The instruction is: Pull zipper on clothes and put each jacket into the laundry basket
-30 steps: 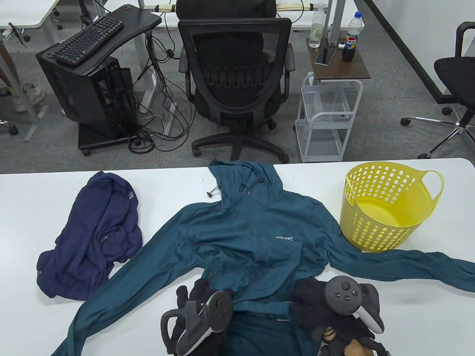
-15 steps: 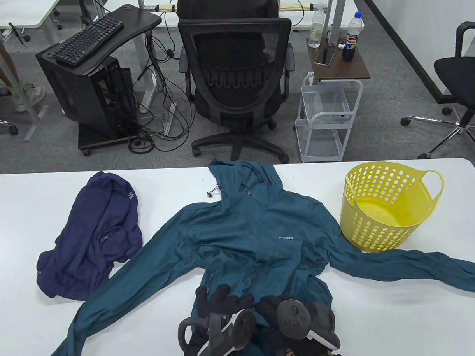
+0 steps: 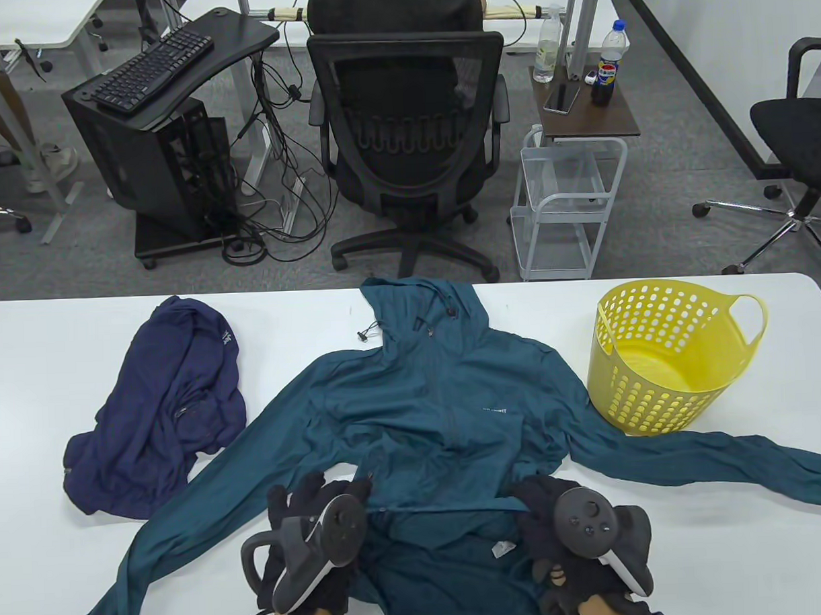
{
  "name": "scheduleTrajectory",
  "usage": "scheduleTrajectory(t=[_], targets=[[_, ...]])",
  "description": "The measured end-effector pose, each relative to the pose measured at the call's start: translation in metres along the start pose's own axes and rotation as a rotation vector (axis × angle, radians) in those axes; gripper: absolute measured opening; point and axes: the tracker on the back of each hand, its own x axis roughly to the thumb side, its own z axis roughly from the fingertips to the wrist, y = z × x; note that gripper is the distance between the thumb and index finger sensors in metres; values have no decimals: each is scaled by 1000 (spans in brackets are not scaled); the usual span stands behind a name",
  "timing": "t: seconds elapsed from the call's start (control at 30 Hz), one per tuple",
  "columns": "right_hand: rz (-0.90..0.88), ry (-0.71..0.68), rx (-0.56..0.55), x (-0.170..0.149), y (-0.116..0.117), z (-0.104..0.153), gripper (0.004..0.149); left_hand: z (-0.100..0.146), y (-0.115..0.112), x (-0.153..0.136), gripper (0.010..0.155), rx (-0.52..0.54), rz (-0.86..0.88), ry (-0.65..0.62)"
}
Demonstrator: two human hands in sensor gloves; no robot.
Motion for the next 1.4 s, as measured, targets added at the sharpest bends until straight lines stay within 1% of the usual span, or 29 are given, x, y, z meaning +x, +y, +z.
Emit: scheduleTrajectory(t=[0.07,0.17,0.33,0.5,0.57,0.63,0.67,0.73,0.77,0.8,0.83,0.87,0.93,0.97,1.03,1.1,1.13,1.2,1.23,1.3,1.33,1.4], targets=[[-29,37,-4,-10,-7,-2,45,-4,-2,-14,44,-30,69,48],[-34,76,-30,-24,-18,-5,45,-7,3,-32,44,-40,102,106],[-48,122,-34,-47,-34,-7,45,-5,17,-60,49,-30,214,143],[-1,172,-17,-68,-49,-7,42,-1,30,-84,55,-37,272,163],[-56,159,43,-74,-48,-7,41,1,31,-90,55,-92,343,123],[-61,113,103,-72,-42,-8,41,2,31,-88,54,-125,312,89],[-64,89,136,-70,-38,-10,41,2,30,-85,53,-147,296,50],[-120,21,229,-66,-30,-12,43,0,24,-78,50,-247,314,-98],[-159,-11,278,-64,-28,-13,44,-1,20,-76,47,-307,361,-151],[-195,-33,314,-63,-27,-13,45,-1,18,-74,48,-347,402,-177],[-250,-74,368,-63,-26,-12,46,-1,17,-74,48,-359,435,-200],[-286,-97,398,-63,-27,-11,47,-2,17,-74,49,-362,457,-218],[-393,-164,493,-64,-29,-8,50,-1,18,-75,51,-383,543,-285],[-430,-189,510,-64,-30,-8,51,0,18,-76,54,-387,581,-314],[-550,-255,536,-64,-31,-7,56,2,19,-77,59,-407,716,-397],[-613,-289,546,-64,-31,-7,60,1,18,-74,63,-419,777,-442],[-628,-290,545,-63,-31,-8,61,0,17,-72,63,-425,788,-444],[-599,-269,543,-60,-27,-9,61,-3,10,-65,61,-453,769,-414],[-553,-239,529,-59,-24,-10,60,-5,6,-60,59,-466,737,-376],[-365,-156,490,-52,-11,-12,54,-11,-11,-45,57,-473,591,-263],[-313,-141,480,-50,-7,-13,53,-13,-16,-41,56,-471,543,-242],[-98,-116,486,-38,14,-14,51,-18,-39,-21,55,-474,345,-174]])
